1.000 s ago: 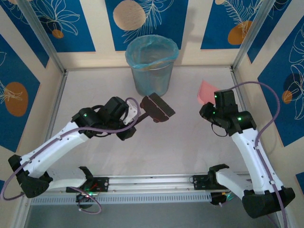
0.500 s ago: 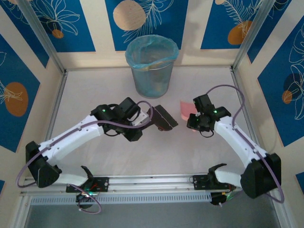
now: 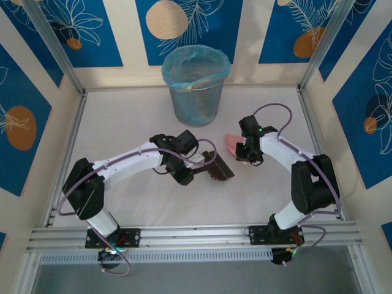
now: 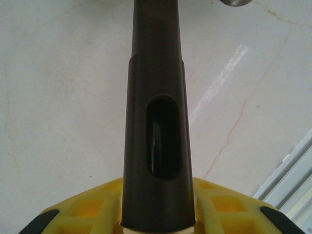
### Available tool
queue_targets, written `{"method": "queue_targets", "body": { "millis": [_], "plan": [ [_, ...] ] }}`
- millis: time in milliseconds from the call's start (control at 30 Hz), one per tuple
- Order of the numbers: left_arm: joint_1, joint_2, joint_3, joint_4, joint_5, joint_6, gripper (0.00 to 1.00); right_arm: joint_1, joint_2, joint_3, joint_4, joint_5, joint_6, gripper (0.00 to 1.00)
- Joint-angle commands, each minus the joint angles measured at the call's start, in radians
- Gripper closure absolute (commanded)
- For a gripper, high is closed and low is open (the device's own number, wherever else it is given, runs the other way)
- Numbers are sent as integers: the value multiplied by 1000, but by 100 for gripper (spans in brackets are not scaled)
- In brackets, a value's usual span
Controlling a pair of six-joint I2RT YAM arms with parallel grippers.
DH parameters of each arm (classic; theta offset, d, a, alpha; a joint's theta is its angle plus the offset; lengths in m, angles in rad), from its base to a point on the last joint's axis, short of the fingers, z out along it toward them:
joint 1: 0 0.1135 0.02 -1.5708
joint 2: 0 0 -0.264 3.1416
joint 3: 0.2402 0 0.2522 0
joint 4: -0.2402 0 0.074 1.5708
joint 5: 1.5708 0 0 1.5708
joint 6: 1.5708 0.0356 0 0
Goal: Sweep away the paper scraps from the table
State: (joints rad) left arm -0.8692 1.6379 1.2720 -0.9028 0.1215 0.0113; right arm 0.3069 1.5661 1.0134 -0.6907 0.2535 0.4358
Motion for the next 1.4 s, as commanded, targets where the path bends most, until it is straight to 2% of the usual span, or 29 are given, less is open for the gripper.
{"method": "queue_targets", "body": {
  "millis": [0, 67, 267, 467, 667, 867, 1000, 1067, 1267, 1367],
  "plan": [
    [-3, 14, 25, -1, -14, 58, 100, 1, 5, -16, 59, -20, -32, 93],
    [-2, 31, 22, 11, -13, 53, 100, 6, 17, -24, 68, -17, -30, 89],
    [0, 117, 23, -30, -90, 25, 100, 14, 61, -28, 63, 0, -24, 87],
    [2, 127, -5, -41, -128, 22, 100, 15, 80, -34, 63, 18, -16, 86],
    [1, 134, -13, -48, -157, 18, 91, 14, 124, 4, 45, 42, -24, 83],
    [2, 160, 13, -62, -167, 15, 82, 13, 156, 10, 50, 56, -32, 76],
    [3, 163, 13, -61, -177, 18, 76, 14, 148, 11, 52, 54, -25, 68],
    [2, 169, 16, -63, -179, 16, 72, 17, 146, 13, 54, 53, -27, 61],
    [2, 187, 32, -73, -182, 13, 70, 24, 98, -6, 63, 62, -25, 40],
    [2, 197, 33, -73, -184, 13, 68, 19, 39, -20, 64, 52, -3, 35]
  ]
}}
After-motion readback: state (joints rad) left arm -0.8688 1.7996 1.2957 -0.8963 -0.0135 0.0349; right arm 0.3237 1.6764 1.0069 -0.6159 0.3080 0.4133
